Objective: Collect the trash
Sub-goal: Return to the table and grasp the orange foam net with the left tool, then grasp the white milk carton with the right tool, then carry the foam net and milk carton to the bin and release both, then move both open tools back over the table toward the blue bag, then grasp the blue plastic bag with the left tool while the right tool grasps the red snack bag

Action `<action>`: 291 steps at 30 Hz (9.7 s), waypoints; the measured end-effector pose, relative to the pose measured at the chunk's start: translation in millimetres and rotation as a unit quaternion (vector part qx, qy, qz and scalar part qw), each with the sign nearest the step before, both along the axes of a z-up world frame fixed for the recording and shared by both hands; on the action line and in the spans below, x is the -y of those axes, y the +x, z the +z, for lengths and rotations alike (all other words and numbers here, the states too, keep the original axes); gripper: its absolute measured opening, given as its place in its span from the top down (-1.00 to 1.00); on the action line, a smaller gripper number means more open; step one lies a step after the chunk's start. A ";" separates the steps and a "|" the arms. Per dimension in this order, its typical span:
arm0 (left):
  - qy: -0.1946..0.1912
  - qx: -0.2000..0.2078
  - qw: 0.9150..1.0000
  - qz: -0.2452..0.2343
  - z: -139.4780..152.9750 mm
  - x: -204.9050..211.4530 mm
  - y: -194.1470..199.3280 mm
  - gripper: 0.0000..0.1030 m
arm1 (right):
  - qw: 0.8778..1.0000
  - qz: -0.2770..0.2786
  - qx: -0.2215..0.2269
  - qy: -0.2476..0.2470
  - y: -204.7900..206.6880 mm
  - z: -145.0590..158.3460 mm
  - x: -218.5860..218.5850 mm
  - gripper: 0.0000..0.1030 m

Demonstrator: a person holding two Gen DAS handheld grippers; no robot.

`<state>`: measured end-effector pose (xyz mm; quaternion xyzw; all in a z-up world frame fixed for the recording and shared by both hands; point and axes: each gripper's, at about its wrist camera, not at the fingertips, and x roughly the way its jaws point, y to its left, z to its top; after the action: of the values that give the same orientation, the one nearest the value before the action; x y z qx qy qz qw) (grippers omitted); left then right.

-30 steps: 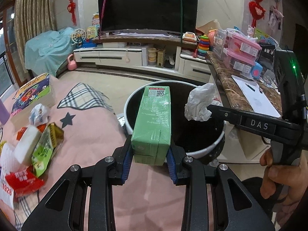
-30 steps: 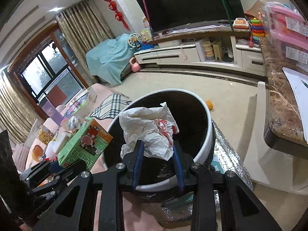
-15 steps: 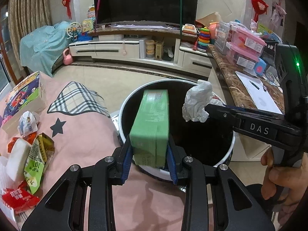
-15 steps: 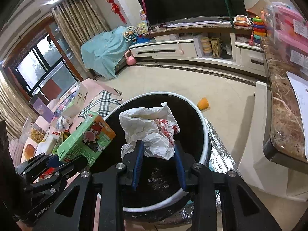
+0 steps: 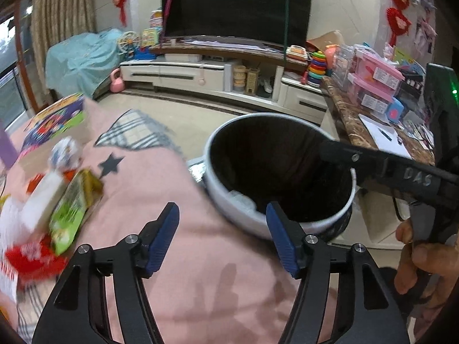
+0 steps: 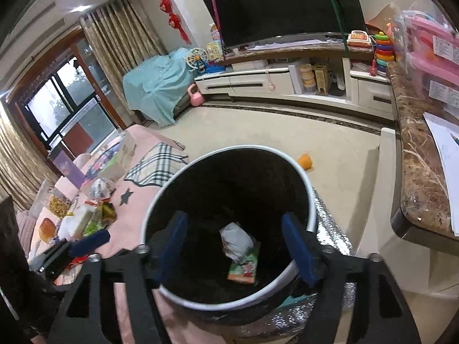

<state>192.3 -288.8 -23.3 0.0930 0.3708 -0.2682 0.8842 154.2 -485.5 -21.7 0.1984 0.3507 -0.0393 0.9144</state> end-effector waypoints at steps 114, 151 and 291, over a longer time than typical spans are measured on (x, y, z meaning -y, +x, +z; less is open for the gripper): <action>-0.087 -0.009 0.981 0.171 -10.0 -261.2 -85.5 0.76 | 0.971 0.223 -0.034 0.083 -32.8 -35.2 -250.9 -0.04; -0.090 -0.016 0.996 0.008 12.7 -72.7 -38.0 0.76 | 0.997 0.052 -0.009 0.056 -41.4 -11.2 -57.6 -0.04; -0.014 -0.025 0.982 0.188 -33.4 -339.5 40.1 0.71 | 0.967 0.200 -0.063 0.142 45.2 -57.3 -259.8 0.88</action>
<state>232.4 50.7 -56.8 0.0028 0.4001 -0.1050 0.9104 199.4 -225.6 -79.0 0.2491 0.4423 0.1820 0.8421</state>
